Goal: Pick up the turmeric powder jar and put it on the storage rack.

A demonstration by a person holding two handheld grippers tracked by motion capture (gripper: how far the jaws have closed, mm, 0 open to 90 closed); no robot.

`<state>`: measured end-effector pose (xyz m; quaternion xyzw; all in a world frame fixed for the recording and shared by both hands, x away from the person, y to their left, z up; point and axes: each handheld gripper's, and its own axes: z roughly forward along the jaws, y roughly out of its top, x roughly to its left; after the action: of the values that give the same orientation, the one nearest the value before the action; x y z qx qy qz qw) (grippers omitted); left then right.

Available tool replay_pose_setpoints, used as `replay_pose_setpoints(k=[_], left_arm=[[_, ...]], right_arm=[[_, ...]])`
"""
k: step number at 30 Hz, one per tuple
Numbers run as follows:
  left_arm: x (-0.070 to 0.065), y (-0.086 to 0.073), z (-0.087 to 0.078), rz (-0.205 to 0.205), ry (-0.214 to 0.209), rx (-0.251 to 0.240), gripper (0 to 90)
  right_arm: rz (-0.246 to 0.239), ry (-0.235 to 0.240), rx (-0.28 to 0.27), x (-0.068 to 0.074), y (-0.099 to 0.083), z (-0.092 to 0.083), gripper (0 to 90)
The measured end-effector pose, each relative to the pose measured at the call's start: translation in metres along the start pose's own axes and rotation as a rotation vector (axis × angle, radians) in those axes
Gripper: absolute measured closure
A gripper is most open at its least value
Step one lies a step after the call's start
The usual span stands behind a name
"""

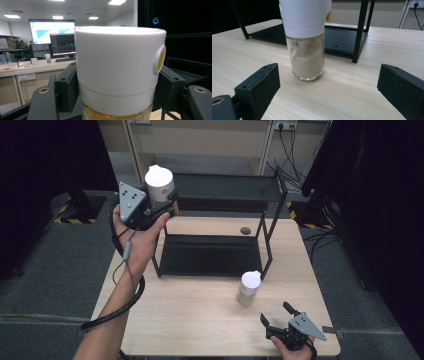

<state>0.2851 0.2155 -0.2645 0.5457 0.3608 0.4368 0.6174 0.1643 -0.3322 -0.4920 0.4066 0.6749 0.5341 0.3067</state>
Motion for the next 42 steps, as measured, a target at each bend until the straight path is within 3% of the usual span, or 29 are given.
replay_pose_setpoints(k=[23, 42], left_arm=[[-0.004, 0.023, 0.022, 0.019, 0.026, 0.002, 30.4], [0.003, 0.037, 0.050, 0.035, 0.066, 0.033, 30.4]], right_arm=[[-0.003, 0.001, 0.000, 0.000, 0.000, 0.000, 4.8], [-0.002, 0.002, -0.002, 0.000, 0.000, 0.000, 4.8]])
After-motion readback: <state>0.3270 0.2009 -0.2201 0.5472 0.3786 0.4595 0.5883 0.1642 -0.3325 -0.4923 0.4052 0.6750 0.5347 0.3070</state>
